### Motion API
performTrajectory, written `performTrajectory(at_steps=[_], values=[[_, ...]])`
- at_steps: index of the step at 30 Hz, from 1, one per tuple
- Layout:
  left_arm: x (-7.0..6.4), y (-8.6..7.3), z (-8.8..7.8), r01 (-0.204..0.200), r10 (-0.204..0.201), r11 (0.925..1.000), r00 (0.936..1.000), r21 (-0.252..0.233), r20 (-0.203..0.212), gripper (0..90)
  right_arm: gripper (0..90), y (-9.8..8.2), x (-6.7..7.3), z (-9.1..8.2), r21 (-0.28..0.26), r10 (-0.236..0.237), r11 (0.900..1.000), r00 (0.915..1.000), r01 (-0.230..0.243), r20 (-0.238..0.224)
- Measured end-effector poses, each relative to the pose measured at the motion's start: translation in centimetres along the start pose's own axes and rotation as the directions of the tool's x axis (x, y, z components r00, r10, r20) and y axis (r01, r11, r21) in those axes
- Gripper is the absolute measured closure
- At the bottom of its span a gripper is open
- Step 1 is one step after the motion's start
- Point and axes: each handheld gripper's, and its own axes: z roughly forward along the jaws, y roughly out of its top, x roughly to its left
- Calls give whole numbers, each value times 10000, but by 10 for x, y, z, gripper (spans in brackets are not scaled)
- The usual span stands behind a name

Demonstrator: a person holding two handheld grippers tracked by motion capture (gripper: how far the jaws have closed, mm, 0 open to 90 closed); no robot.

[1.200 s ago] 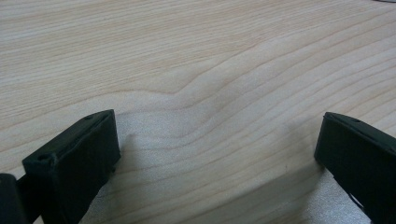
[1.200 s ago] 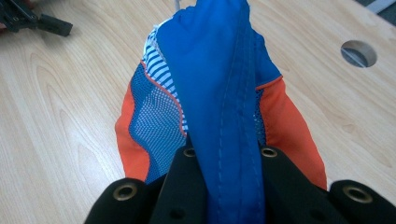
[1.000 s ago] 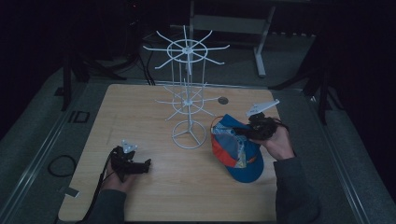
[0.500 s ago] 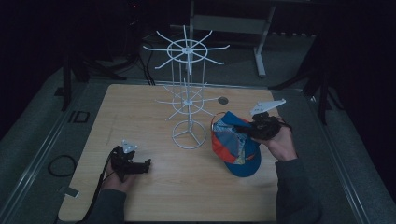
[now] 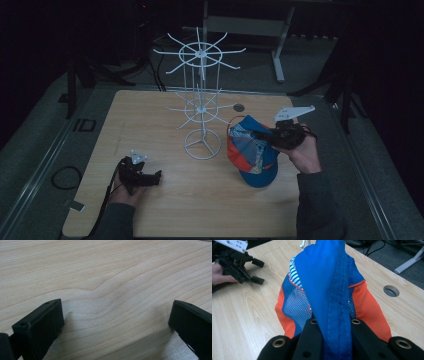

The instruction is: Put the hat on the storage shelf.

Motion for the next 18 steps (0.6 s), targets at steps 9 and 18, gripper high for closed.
performTrajectory(at_steps=[9, 18], values=[[0, 0, 0, -1, 1, 10000, 10000, 3, 0, 0, 879, 0, -1, -6, -327, 98, 9994, 10000, -98, 3], [0, 0, 0, 3, -3, 10000, 10000, 0, 2, 0, 879, 3, 0, -16, -593, 113, 9982, 9999, -119, -102]])
